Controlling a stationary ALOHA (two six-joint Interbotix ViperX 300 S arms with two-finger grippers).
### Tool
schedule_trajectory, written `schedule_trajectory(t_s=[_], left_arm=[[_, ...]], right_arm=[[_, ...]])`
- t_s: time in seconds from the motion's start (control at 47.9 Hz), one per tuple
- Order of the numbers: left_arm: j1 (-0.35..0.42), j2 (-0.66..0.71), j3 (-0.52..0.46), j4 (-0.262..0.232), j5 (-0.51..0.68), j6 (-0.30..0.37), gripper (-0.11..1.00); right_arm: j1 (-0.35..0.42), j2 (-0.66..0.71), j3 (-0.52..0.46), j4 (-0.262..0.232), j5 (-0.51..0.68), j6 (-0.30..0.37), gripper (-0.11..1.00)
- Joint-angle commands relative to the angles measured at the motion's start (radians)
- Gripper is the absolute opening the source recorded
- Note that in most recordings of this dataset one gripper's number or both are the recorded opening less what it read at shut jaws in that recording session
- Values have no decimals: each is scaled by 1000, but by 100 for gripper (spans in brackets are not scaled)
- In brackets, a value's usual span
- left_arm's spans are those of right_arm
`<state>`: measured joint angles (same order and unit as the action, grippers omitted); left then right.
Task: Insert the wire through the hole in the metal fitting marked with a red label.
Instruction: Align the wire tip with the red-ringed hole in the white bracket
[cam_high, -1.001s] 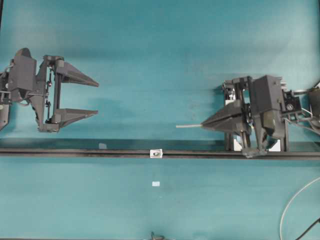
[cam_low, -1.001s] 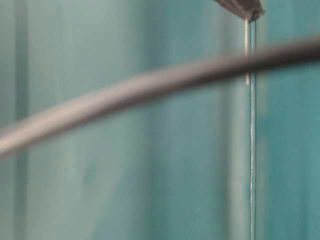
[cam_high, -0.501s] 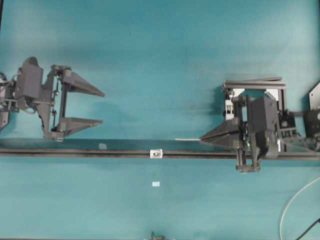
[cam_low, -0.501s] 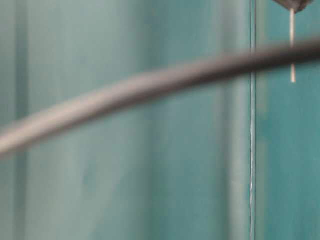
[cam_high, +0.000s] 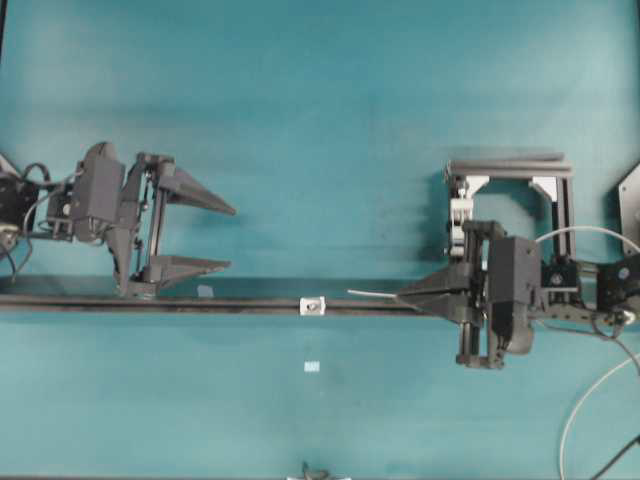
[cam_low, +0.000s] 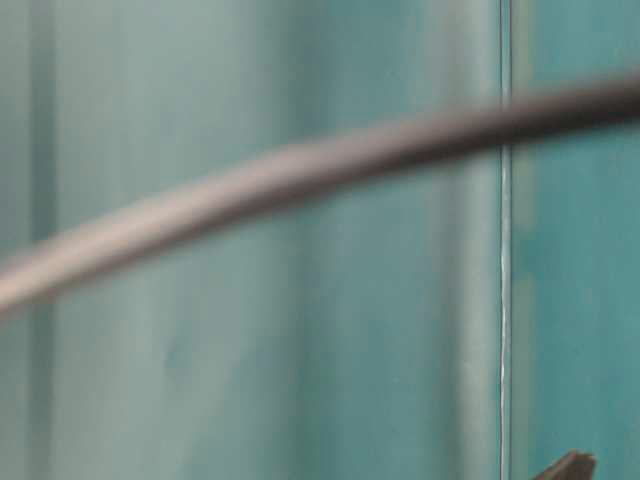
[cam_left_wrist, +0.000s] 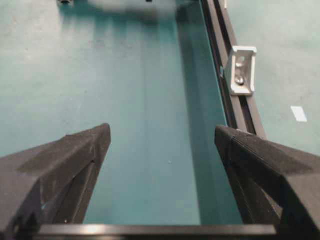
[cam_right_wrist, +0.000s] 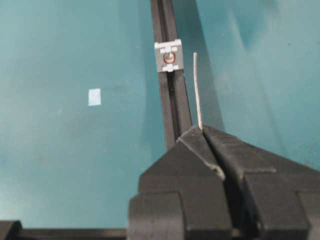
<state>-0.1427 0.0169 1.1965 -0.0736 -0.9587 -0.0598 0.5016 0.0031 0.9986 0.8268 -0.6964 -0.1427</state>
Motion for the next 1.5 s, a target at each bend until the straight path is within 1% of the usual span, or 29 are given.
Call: schedule_trajectory(t_s=[0.0, 0.438, 0.772, 1.481], left_arm=[[-11, 9, -15, -2, -18, -3, 68], [-67, 51, -35, -2, -20, -3, 68], [-98, 109, -77, -2, -18, -3, 68], [-104, 126, -89, -2, -14, -3, 68]], right_arm=[[6, 11, -17, 0, -25, 2, -1], [25, 60, -32, 0, -40, 5, -1], [25, 84, -46, 2, -40, 12, -1], [26, 103, -58, 2, -40, 15, -1]])
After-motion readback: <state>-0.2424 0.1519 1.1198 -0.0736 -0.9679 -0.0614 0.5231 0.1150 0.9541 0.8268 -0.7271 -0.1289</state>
